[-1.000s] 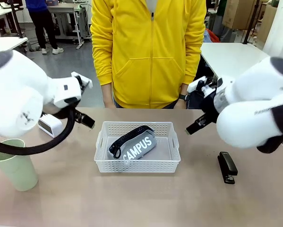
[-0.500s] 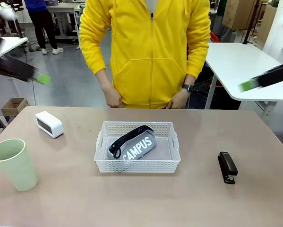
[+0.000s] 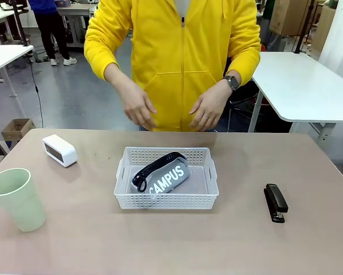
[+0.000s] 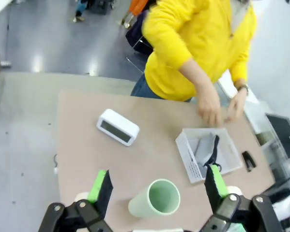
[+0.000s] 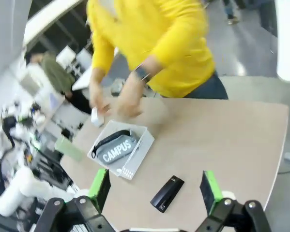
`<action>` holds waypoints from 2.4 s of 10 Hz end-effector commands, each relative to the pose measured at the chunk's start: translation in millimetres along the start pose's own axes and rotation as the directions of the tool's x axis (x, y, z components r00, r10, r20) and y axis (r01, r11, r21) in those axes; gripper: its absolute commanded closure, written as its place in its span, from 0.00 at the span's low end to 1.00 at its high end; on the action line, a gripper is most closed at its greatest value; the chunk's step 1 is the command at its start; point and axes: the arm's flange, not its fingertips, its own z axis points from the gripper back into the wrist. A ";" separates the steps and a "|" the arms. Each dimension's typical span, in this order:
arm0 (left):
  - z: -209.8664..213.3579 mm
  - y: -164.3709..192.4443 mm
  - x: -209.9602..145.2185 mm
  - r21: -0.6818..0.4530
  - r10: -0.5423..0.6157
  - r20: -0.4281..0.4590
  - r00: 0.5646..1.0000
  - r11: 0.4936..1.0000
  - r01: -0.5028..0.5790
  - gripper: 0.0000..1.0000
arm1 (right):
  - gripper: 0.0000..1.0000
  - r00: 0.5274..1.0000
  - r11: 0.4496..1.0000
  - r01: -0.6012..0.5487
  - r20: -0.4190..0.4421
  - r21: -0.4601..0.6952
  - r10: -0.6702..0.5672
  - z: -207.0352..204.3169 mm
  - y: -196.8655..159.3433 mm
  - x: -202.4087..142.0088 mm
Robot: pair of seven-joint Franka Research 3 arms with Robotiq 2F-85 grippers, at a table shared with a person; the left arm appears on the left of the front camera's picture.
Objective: Efficiently arrange items inside the basket to fit them all.
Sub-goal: Pick up the Digital clock and place it inside the Organizing basket.
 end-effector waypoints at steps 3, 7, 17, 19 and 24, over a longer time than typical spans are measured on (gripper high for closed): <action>-56.1 17.9 -116.3 -0.104 0.142 0.111 0.984 0.986 -0.130 0.00 | 0.00 0.978 0.980 0.193 0.071 0.055 -0.197 -4.1 -56.8 -24.2; 17.9 61.7 -28.5 -0.091 0.153 0.091 0.984 0.985 -0.145 0.00 | 0.00 0.977 0.979 0.203 0.059 0.032 -0.204 2.8 -57.2 -27.3; -65.5 23.3 28.5 0.093 0.067 -0.348 0.935 0.995 -0.036 0.00 | 0.00 0.977 0.979 0.203 0.059 0.032 -0.204 2.8 -57.2 -27.3; -133.5 16.1 56.6 0.144 0.065 -0.559 0.827 0.989 0.019 0.00 | 0.00 0.977 0.979 0.203 0.059 0.032 -0.204 2.8 -57.2 -27.3; -282.4 20.9 47.2 0.297 0.128 -0.736 0.665 0.944 0.147 0.00 | 0.00 0.977 0.979 0.203 0.059 0.032 -0.204 2.8 -57.2 -27.3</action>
